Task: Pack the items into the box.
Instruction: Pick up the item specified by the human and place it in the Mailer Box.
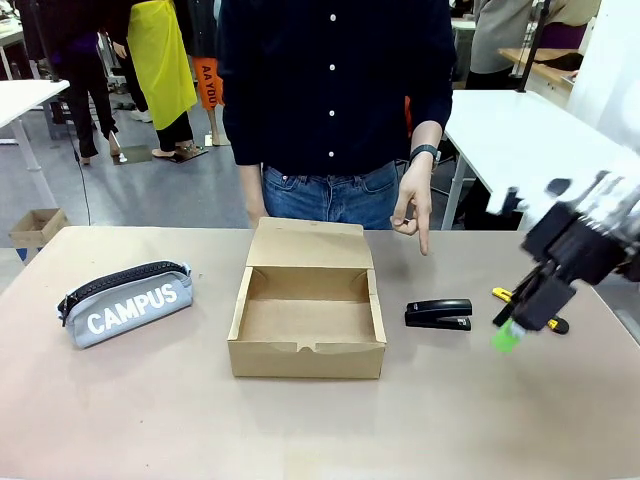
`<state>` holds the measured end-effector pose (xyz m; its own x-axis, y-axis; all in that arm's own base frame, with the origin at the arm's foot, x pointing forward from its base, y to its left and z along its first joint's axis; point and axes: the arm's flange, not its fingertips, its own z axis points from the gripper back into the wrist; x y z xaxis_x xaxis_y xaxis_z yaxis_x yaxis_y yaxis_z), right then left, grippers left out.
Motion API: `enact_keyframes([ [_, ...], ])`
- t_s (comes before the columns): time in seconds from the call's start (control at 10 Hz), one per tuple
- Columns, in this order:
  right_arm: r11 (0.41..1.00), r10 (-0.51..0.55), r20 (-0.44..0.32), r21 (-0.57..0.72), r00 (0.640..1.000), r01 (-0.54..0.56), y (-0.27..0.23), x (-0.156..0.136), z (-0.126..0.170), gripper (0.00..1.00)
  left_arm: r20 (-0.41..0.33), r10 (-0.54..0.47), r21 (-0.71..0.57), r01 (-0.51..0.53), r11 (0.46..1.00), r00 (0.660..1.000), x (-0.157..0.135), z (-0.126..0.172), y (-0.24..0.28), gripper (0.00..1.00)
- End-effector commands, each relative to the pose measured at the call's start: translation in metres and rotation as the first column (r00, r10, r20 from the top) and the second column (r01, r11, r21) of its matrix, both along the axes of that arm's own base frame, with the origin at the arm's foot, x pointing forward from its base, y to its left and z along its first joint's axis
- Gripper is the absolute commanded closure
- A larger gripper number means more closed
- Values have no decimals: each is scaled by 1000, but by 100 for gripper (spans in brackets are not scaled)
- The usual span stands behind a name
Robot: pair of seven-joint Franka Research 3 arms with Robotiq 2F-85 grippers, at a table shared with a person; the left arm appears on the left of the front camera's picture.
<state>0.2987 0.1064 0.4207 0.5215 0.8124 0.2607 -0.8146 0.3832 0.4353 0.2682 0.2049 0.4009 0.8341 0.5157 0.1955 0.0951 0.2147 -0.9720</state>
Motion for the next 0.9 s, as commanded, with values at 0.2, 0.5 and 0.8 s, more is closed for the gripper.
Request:
enact_keyframes([
  [0.2, 1000, 0, 0, 0, 1000, 0, 0, 0, 0, 0, 35, 4, -10, -4, 1000, 999, 0, 2, 0, 0],
  [0.5, 997, 67, 16, -37, 998, -66, 3, 1, -5, 0, 35, 4, -10, -4, 1000, 999, 0, 2, 0, 0],
  [0.8, 882, 413, 77, -281, 908, -378, 39, 67, 3, 0, 35, 4, -10, -4, 1000, 999, 0, 2, 0, 0],
])
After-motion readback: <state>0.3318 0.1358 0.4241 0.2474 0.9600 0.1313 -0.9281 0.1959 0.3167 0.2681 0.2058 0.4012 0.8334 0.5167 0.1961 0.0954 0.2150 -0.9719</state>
